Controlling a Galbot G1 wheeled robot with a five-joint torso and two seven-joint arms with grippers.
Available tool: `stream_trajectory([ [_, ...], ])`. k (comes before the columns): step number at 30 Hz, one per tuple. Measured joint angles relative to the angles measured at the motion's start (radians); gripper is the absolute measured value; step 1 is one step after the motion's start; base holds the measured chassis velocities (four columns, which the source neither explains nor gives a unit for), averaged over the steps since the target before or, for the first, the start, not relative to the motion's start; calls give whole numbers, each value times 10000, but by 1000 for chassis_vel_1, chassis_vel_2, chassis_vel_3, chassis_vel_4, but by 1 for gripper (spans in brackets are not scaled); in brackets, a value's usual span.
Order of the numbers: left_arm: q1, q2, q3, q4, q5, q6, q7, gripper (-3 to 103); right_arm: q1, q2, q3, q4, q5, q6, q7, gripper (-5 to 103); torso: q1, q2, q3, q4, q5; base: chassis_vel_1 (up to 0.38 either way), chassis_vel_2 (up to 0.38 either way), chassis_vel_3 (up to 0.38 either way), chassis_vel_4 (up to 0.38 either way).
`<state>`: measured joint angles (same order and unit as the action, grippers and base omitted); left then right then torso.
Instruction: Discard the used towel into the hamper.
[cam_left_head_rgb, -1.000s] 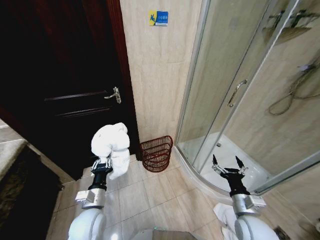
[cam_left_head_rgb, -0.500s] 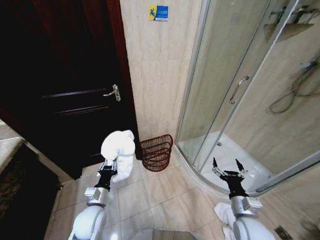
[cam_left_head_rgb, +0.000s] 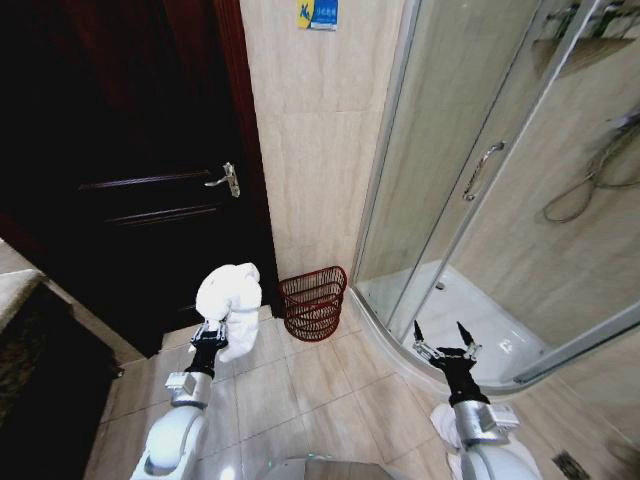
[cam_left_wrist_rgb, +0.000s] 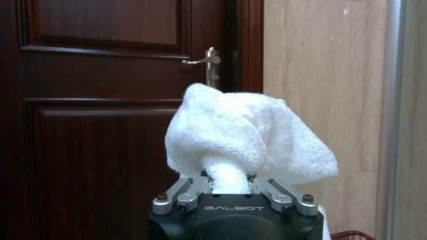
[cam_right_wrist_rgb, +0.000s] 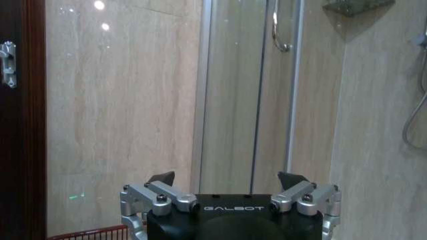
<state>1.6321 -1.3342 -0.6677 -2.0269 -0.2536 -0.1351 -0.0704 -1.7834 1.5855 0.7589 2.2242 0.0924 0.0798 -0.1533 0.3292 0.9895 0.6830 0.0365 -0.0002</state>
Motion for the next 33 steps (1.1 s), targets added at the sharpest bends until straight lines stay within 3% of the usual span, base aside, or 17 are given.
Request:
stream_trajectory([
  [3, 155, 88, -76, -198, -101, 257, -153, 21, -109, -110, -162, -9, 211, 1, -34, 100, -97, -217, -120, 0, 1, 0, 0, 0, 0],
  [10, 419, 119, -139, -450, -46, 250, -165, 21, -115, -406, -303, -11, 258, -37, -103, 100, -223, -495, -272, 1, 1, 0, 0, 0, 0],
  [20, 586, -257, 99, -591, 614, 122, -74, 21, -350, -1038, -177, 167, 843, 29, 33, 100, -439, -984, -543, 1, 1, 0, 0, 0, 0],
  [33, 551, -355, 134, -572, 773, 70, -79, 21, -489, -798, -293, 241, 745, 155, 273, 100, -687, -1554, -866, 0, 2, 0, 0, 0, 0],
])
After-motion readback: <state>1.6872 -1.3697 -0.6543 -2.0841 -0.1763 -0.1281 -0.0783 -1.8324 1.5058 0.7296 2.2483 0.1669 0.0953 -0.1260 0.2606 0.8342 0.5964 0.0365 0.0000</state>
